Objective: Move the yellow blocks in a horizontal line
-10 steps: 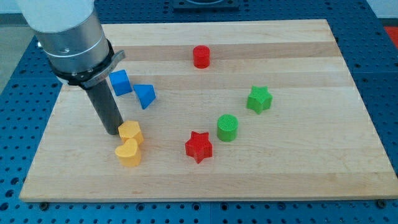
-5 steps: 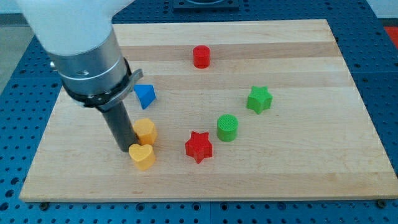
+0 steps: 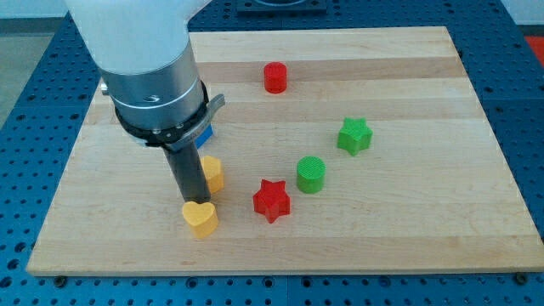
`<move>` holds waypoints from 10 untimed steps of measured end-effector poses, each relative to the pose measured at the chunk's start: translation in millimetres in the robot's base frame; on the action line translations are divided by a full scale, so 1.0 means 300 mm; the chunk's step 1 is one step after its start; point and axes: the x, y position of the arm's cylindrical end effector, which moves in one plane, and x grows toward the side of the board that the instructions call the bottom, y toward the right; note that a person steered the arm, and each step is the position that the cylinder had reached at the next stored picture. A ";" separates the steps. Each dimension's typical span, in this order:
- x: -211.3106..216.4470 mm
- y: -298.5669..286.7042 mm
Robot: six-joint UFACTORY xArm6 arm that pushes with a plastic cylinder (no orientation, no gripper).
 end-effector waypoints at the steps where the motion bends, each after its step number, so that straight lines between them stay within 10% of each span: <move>1: 0.000 0.011; 10: 0.196 0.136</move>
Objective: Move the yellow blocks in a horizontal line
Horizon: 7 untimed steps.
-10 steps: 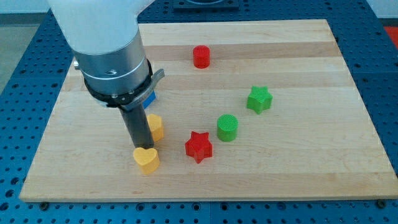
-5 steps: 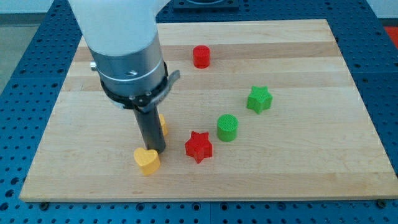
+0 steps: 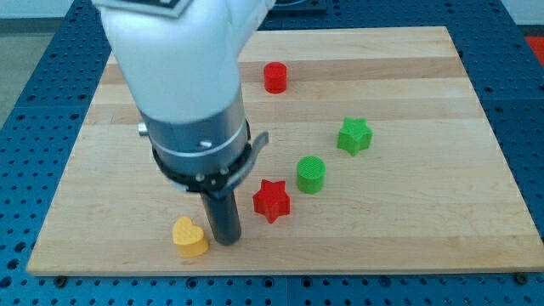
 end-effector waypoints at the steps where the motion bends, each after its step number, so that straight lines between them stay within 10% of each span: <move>1: 0.074 0.001; 5: -0.048 -0.307; 7: -0.377 -0.427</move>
